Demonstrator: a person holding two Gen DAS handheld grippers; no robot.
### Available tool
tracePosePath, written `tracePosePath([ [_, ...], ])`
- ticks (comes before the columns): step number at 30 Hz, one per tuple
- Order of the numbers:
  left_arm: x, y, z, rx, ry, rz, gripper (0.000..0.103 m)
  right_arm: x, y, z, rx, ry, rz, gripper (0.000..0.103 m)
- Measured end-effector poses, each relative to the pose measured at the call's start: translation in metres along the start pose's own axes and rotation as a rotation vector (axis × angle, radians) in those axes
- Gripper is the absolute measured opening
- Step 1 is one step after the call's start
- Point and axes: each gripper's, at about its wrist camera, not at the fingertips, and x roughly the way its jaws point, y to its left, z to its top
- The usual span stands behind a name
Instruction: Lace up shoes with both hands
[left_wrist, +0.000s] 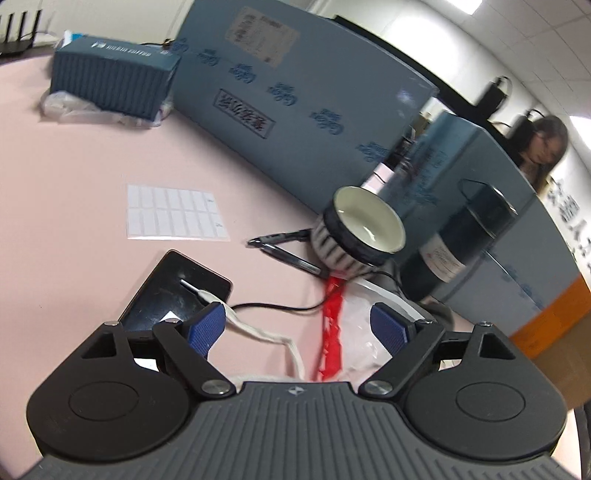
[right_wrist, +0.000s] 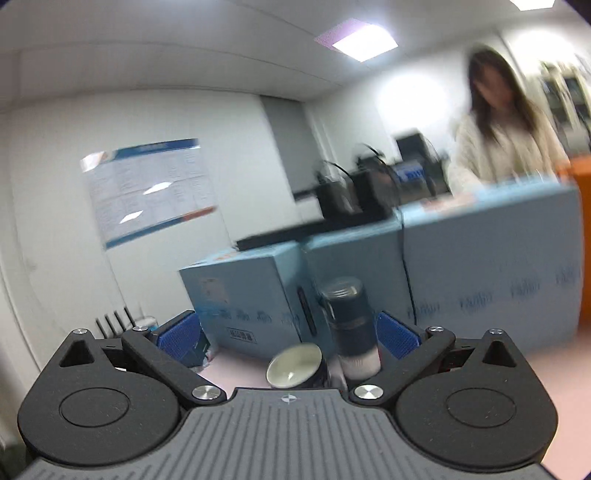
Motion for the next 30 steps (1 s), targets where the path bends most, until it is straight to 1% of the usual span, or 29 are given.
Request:
tracePosePath([
  [1, 0.005, 0.001, 0.0, -0.017, 0.006, 0.0, 0.084, 0.001, 0.003, 0.002, -0.02, -0.006, 0.01, 0.103],
  [3, 0.015, 0.001, -0.003, -0.034, 0.014, -0.006, 0.084, 0.006, 0.005, 0.005, -0.003, 0.0, 0.026, 0.103],
  [5, 0.024, -0.001, -0.005, -0.036, 0.022, -0.013, 0.084, 0.01, 0.005, 0.005, 0.014, 0.01, 0.001, 0.103],
  [7, 0.034, -0.004, -0.01, -0.032, 0.036, 0.006, 0.084, 0.011, 0.003, 0.004, 0.028, 0.012, -0.012, 0.103],
  [10, 0.048, -0.003, -0.018, -0.054, 0.035, 0.059, 0.084, 0.004, -0.004, 0.002, 0.042, -0.029, -0.026, 0.103],
  [13, 0.062, 0.003, -0.023, -0.095, 0.018, 0.102, 0.083, -0.011, -0.007, 0.002, 0.026, -0.09, -0.058, 0.103],
  [15, 0.069, 0.004, -0.024, -0.105, -0.012, 0.093, 0.084, -0.016, -0.01, 0.001, 0.021, -0.122, -0.069, 0.103],
  [18, 0.078, -0.002, -0.023, -0.076, -0.044, 0.11, 0.083, -0.019, -0.011, 0.0, 0.003, -0.131, -0.087, 0.103],
  [19, 0.079, -0.004, -0.023, -0.071, -0.054, 0.116, 0.076, -0.019, -0.011, 0.0, -0.005, -0.125, -0.097, 0.103],
  [20, 0.081, -0.003, -0.022, -0.076, -0.047, 0.112, 0.065, -0.019, -0.012, 0.0, -0.012, -0.114, -0.107, 0.103],
  [21, 0.082, -0.001, -0.021, -0.083, -0.038, 0.106, 0.041, -0.019, -0.012, 0.0, -0.016, -0.102, -0.118, 0.103],
  [22, 0.084, 0.001, -0.021, -0.091, -0.029, 0.101, 0.025, -0.019, -0.013, 0.0, -0.013, -0.089, -0.127, 0.103],
  [25, 0.082, 0.009, -0.02, -0.119, -0.024, 0.095, 0.009, -0.02, -0.017, -0.001, 0.025, -0.05, -0.147, 0.103],
  [28, 0.078, 0.015, -0.019, -0.124, -0.022, 0.059, 0.002, -0.022, -0.024, -0.004, 0.09, -0.015, -0.192, 0.103],
  [30, 0.073, 0.016, -0.018, -0.12, -0.024, 0.043, 0.002, -0.025, -0.028, -0.007, 0.138, -0.01, -0.214, 0.103],
])
